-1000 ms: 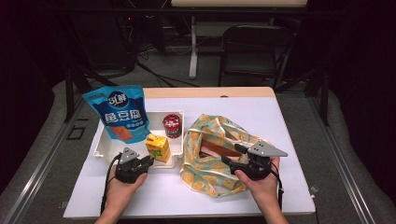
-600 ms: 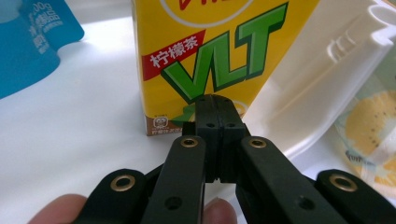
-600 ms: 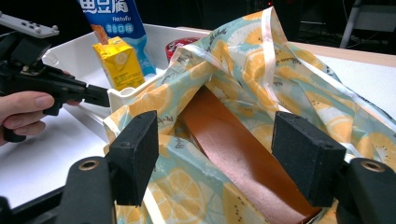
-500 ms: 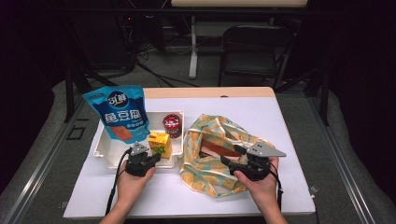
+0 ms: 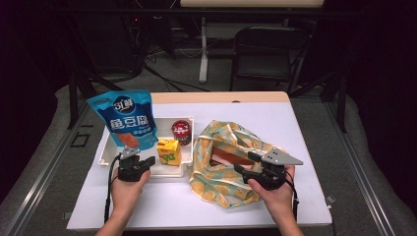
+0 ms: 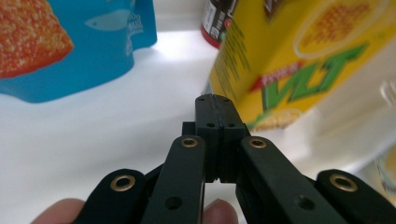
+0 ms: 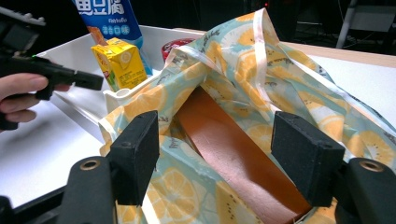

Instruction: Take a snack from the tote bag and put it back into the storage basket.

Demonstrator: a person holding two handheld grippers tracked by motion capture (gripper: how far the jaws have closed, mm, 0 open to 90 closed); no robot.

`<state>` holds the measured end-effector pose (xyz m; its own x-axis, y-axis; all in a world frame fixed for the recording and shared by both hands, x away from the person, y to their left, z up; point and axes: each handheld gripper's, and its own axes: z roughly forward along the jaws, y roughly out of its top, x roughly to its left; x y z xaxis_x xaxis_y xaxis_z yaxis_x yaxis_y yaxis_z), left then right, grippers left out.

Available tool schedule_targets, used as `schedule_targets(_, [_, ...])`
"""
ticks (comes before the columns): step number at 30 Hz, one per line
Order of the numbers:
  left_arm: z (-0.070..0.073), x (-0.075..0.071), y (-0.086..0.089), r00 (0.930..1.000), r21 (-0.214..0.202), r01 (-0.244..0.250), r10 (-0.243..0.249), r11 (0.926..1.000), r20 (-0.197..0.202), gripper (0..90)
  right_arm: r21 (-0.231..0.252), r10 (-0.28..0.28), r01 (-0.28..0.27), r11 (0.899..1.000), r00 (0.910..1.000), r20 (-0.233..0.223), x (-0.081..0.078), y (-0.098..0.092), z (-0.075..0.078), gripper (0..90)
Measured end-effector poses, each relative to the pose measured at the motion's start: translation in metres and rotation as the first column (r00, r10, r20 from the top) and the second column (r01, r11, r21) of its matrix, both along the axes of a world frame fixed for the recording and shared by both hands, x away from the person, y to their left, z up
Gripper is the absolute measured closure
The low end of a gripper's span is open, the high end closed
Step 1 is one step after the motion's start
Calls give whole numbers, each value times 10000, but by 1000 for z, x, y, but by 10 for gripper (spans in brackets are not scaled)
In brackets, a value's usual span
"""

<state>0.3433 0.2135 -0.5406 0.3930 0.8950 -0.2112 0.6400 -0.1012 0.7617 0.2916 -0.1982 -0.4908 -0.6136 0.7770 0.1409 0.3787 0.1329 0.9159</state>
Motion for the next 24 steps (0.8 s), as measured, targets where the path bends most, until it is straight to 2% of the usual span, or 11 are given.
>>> schedule_targets(3, [0,6,-10,9996,193,285,-285,9994,17,900,47,-28,28,10000,10000,12,0,1,-1,325])
schedule_targets(5, [0,7,-13,9993,113,381,-381,9992,4,900,55,-17,16,10000,10000,7,0,1,-1,324])
schedule_targets(7, [-2,7,-16,9985,205,552,-551,9983,-29,900,22,-31,31,10000,10000,7,0,0,-1,325])
schedule_targets(10, [-7,10,-23,9990,88,453,-453,9989,-11,900,23,-50,50,10000,10000,-29,1,-1,-2,325])
schedule_targets(11, [-7,10,-24,9991,113,418,-416,9991,-114,900,27,-50,50,10000,10000,-22,1,-1,-2,325])
schedule_targets(13, [-7,12,-27,9992,-70,373,-374,9993,-150,900,22,-49,49,10000,10000,-3,0,-1,-1,325])
schedule_targets(19, [-5,17,-41,9982,82,559,-557,9984,-208,900,34,-80,80,10000,10000,1,0,-1,-1,326])
schedule_targets(22, [-6,18,-41,9986,11,474,-473,9989,-218,900,-107,-61,62,9999,10000,33,0,-2,0,325])
schedule_targets(24, [-5,18,-40,9977,98,562,-558,9984,-382,900,-83,-84,84,9999,9999,58,0,-2,-1,326])
